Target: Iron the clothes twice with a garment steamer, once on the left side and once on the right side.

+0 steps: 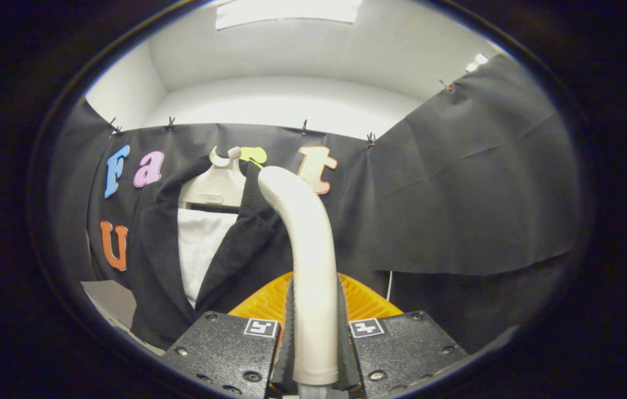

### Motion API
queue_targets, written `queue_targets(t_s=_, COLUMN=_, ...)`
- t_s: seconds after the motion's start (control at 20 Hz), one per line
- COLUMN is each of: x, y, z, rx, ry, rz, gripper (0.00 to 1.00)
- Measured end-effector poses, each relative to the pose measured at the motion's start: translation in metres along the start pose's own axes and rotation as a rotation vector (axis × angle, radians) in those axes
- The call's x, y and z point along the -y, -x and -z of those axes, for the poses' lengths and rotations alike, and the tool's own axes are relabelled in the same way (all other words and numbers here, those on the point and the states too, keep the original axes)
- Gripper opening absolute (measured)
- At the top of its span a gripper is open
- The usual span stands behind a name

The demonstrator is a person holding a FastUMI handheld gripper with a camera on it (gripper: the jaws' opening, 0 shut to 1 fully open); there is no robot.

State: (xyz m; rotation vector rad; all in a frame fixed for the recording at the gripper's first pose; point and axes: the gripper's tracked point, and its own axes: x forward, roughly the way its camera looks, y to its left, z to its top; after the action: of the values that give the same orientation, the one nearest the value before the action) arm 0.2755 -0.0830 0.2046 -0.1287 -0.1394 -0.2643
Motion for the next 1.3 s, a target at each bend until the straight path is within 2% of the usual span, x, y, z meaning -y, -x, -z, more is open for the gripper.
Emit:
queue_targets(t_s=0.35, x=-0.023, y=-0.026, z=0.012, rx=-0.002, ry=0.062, rz=0.013, gripper=0.34)
queue_targets(t_s=0.95, x=-0.009, y=0.015, z=0.041, rx=-0.026, ry=0.041, rz=0.022, gripper=0.34)
queue_targets(t_s=1.3, x=-0.02, y=0.045, z=0.069, rx=-0.06, ry=0.082, rz=-0.018, gripper=0.34)
